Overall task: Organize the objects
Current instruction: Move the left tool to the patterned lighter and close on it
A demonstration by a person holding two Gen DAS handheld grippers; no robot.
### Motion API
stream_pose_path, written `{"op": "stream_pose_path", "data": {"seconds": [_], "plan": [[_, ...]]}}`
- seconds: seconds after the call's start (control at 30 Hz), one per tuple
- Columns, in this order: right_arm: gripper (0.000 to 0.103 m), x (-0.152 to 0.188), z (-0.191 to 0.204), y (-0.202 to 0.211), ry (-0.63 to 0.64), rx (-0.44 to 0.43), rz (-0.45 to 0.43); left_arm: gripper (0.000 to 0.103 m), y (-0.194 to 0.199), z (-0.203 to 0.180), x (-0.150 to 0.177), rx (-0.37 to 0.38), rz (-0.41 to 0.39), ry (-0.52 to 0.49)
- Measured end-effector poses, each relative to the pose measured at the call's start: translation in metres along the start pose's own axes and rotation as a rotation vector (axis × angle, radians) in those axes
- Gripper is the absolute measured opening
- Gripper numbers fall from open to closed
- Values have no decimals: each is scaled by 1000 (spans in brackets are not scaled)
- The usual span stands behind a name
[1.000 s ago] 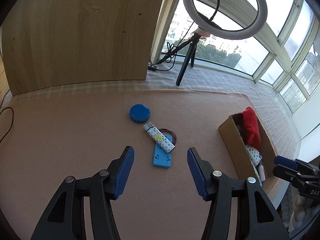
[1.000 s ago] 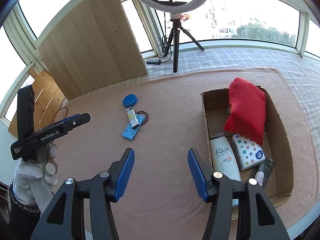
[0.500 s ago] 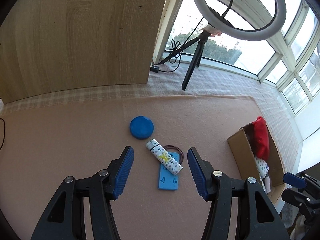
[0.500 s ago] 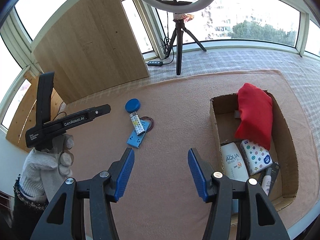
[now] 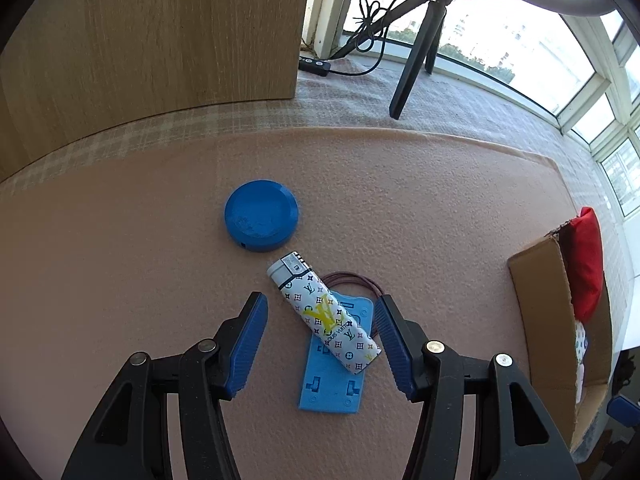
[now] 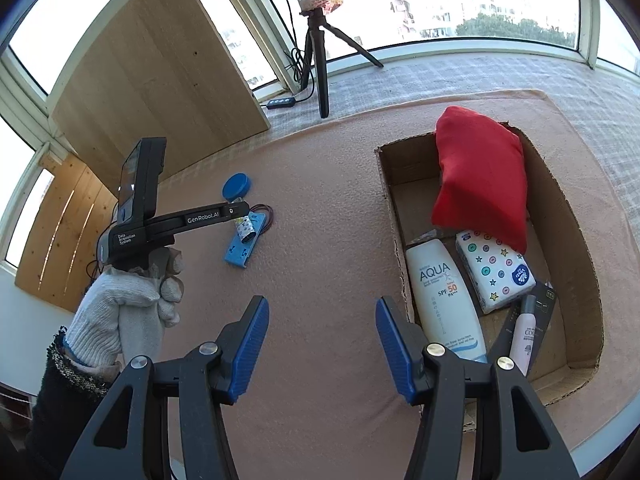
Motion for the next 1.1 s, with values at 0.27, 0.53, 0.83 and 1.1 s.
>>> {"op": "stream_pose_path", "data": {"seconds": [0.27, 0.53, 0.83, 1.1], "plan": [[52, 1, -1, 0, 15, -6, 10, 56, -12, 7, 0, -32, 21, 17], [52, 2, 1, -2, 18, -4, 17, 41, -17, 14, 2, -42, 30, 13], [52, 6, 17, -16, 52, -8, 47, 28, -13, 48, 14, -38, 14, 65], [52, 7, 32, -26, 79, -20, 62, 26, 2, 61, 42, -21, -13, 78]]}}
Point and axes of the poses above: each gripper's, at about its wrist camera, not at the fingertips, and y roughly against the way its jaws point, z to its left, x to its underside, the point moved 10 cm from there along -y, roughly the way its jaws point, and after that the axes turned 8 degrees about -y, right-handed, at the moved point
